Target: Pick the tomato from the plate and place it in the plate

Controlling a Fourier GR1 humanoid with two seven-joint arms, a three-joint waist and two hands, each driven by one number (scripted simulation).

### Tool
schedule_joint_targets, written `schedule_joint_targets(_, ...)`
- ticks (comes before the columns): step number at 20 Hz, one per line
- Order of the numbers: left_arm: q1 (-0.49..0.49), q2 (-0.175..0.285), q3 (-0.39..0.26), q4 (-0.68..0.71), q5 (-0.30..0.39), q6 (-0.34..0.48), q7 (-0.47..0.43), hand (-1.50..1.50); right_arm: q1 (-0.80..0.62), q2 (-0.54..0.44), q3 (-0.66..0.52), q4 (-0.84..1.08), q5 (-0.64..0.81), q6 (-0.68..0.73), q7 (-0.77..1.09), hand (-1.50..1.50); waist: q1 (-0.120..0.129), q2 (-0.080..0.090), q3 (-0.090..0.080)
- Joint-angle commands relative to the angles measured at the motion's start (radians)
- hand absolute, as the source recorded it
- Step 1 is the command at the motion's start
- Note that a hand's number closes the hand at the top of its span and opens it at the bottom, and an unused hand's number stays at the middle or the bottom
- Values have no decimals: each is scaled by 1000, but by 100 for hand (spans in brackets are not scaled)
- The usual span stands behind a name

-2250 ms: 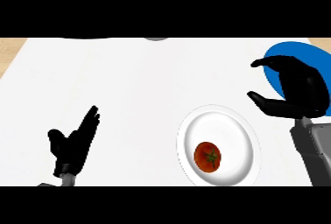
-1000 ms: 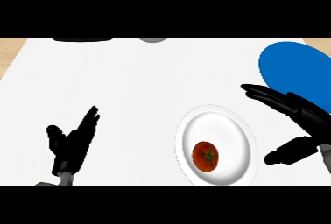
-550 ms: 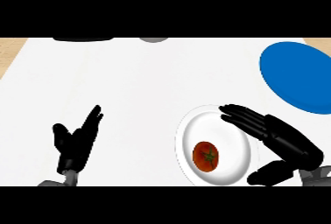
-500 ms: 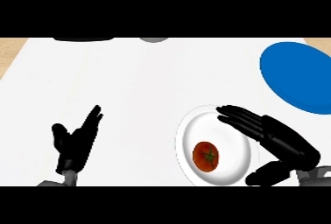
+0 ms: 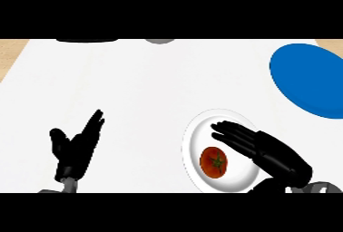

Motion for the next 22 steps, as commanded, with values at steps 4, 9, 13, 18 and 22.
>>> schedule_joint_targets(4, 0, -42, 4, 89, -35, -13, -21, 0, 0, 73, 50, 50, 174, -69, 48, -150, -1, 5, -5)
schedule_joint_targets(9, -14, -54, 23, 39, -47, -21, 33, 0, -31, 122, 18, 64, 210, -58, 62, -150, 0, 5, -5)
schedule_joint_targets(13, 32, -59, 29, 31, -63, -38, 6, 0, -35, 148, 28, 149, 260, -82, 20, -150, 1, 5, -5)
schedule_joint_targets(18, -20, -134, -5, 73, -125, 16, 10, 0, -18, 176, 53, 208, 303, -109, -18, -150, -1, 5, -4)
schedule_joint_targets(22, 31, -78, 19, -36, -97, -26, 61, 0, -50, 140, 107, 283, 404, -135, -79, 150, 5, 4, -4)
